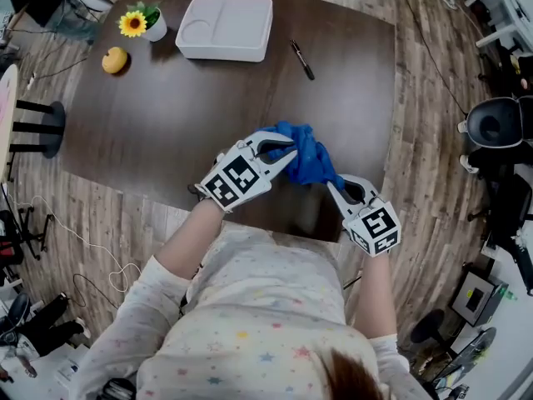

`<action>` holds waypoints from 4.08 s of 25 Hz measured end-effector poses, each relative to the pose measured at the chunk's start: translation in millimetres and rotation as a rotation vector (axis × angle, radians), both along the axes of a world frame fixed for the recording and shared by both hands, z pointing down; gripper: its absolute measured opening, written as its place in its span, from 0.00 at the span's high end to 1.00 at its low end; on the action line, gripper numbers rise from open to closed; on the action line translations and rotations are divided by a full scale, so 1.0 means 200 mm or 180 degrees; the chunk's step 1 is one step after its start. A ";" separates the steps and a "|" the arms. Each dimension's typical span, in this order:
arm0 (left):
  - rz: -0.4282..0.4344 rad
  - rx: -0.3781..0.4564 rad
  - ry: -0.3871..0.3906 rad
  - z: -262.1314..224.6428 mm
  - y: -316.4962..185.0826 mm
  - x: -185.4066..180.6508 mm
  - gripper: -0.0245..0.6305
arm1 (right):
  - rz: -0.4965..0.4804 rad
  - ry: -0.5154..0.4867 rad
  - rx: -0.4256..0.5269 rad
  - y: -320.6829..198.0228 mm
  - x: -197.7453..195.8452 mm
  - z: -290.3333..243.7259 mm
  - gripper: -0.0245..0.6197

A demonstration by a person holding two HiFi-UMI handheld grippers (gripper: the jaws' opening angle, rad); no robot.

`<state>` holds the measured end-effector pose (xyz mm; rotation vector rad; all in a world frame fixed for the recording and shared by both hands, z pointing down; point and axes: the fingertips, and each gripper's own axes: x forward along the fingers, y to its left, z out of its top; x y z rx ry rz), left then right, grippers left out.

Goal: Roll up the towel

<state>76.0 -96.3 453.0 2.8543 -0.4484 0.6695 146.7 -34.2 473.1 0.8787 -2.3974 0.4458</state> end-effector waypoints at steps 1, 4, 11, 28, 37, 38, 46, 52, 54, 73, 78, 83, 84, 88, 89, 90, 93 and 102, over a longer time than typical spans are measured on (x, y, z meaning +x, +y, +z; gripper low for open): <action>-0.0011 0.0010 -0.0067 0.04 -0.03 0.00 0.93 | 0.0037 0.0091 -0.0017 0.01 0.04 0.03 0.93; 0.0021 -0.0004 -0.0231 0.14 -0.10 0.03 0.93 | 0.0217 0.0258 -0.0100 0.04 0.17 0.11 0.92; 0.0223 -0.0008 -0.0455 0.32 -0.16 0.22 0.93 | 0.0818 0.0518 -0.0363 0.09 0.47 0.28 0.81; 0.0527 -0.0509 -0.0815 0.55 0.11 0.10 0.93 | 0.1208 0.0447 -0.0346 -0.02 0.62 0.25 0.92; 0.0427 -0.0852 -0.0583 0.50 0.36 -0.06 0.94 | 0.1426 0.0467 -0.0188 -0.14 0.65 0.19 0.93; 0.0396 -0.0824 -0.0549 0.48 0.35 -0.07 0.94 | 0.1410 0.0478 -0.0181 -0.14 0.64 0.19 0.93; 0.0162 -0.0120 -0.0088 0.18 0.03 0.06 0.93 | 0.1399 0.0460 -0.0124 -0.16 0.58 0.13 0.93; 0.0601 -0.0300 -0.0430 0.40 -0.01 0.25 0.73 | 0.1435 0.0317 -0.0053 -0.15 0.55 0.07 0.93; 0.0690 -0.0361 -0.0550 0.47 -0.01 0.28 0.73 | 0.1441 0.0290 -0.0035 -0.15 0.55 0.05 0.93; -0.0090 0.0000 -0.0229 0.03 -0.17 -0.01 0.92 | 0.1521 -0.0002 0.0327 -0.21 0.59 -0.20 0.93; -0.0432 0.0320 -0.0077 -0.23 -0.32 -0.14 0.92 | 0.1395 -0.0062 0.0577 -0.33 0.54 -0.36 0.93; -0.0677 0.0442 -0.0148 -0.31 -0.41 -0.22 0.92 | 0.1200 -0.0010 0.0742 -0.52 0.47 -0.44 0.93; -0.0727 0.0452 -0.0160 -0.31 -0.43 -0.24 0.92 | 0.1170 0.0010 0.0768 -0.56 0.46 -0.45 0.93; -0.0919 0.0372 -0.0104 -0.26 -0.52 -0.26 0.92 | 0.1125 0.0064 0.0821 -0.73 0.46 -0.45 0.93; -0.0974 0.0346 -0.0065 -0.24 -0.55 -0.26 0.92 | 0.1120 0.0068 0.0825 -0.77 0.46 -0.45 0.93; -0.1032 0.0330 -0.0040 -0.22 -0.59 -0.26 0.92 | 0.1114 0.0075 0.0826 -0.82 0.46 -0.44 0.93; -0.1182 0.0358 -0.0075 -0.14 -0.70 -0.25 0.92 | 0.1093 0.0111 0.0770 -0.94 0.46 -0.38 0.93; -0.1364 -0.0026 -0.0340 0.26 -0.90 -0.26 0.92 | 0.1020 0.0261 0.0238 -1.16 0.46 0.02 0.93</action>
